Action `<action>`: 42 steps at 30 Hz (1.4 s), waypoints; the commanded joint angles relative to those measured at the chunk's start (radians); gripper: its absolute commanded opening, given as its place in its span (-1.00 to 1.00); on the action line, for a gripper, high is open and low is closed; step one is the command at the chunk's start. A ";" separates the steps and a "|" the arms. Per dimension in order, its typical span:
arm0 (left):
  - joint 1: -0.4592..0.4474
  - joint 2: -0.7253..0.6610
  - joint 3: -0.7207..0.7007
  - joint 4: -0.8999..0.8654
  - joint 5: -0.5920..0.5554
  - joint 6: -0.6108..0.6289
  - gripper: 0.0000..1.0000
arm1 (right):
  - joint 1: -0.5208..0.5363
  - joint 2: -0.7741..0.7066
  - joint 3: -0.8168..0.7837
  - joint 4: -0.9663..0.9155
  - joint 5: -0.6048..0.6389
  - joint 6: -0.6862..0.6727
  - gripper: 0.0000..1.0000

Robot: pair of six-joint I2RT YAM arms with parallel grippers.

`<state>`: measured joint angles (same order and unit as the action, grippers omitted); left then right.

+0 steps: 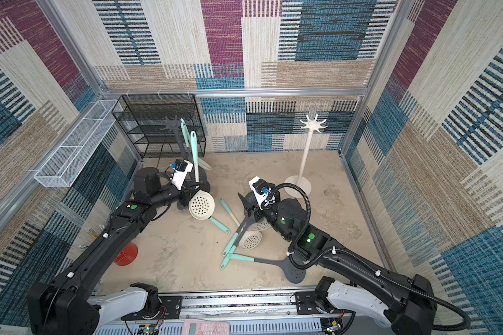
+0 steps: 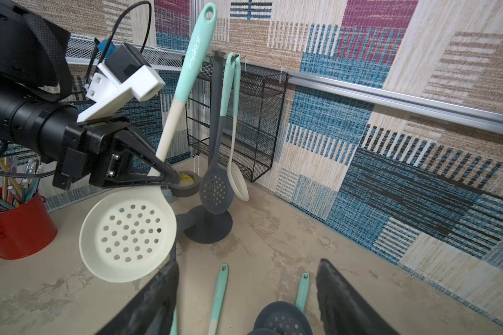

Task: Hang the skimmer on the kitchen utensil rack
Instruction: Hang the skimmer on the rack.

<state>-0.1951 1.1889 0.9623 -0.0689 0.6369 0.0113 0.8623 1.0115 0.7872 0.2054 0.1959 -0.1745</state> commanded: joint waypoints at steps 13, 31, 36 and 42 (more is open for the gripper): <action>0.106 0.120 -0.012 0.446 0.253 -0.359 -1.00 | -0.011 0.119 0.049 0.100 -0.132 -0.058 0.51; 0.094 0.192 0.023 0.353 0.202 -0.301 -1.00 | -0.030 0.148 0.073 0.090 -0.166 -0.065 0.51; 0.090 0.201 0.021 0.327 0.195 -0.290 -1.00 | -0.032 0.153 0.073 0.091 -0.167 -0.062 0.52; 0.088 0.213 0.032 0.283 0.178 -0.268 -1.00 | -0.032 0.156 0.076 0.086 -0.169 -0.062 0.52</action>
<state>-0.1062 1.3949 0.9852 0.2455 0.8219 -0.2836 0.8307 1.1667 0.8536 0.2710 0.0345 -0.2367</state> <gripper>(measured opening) 0.103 0.760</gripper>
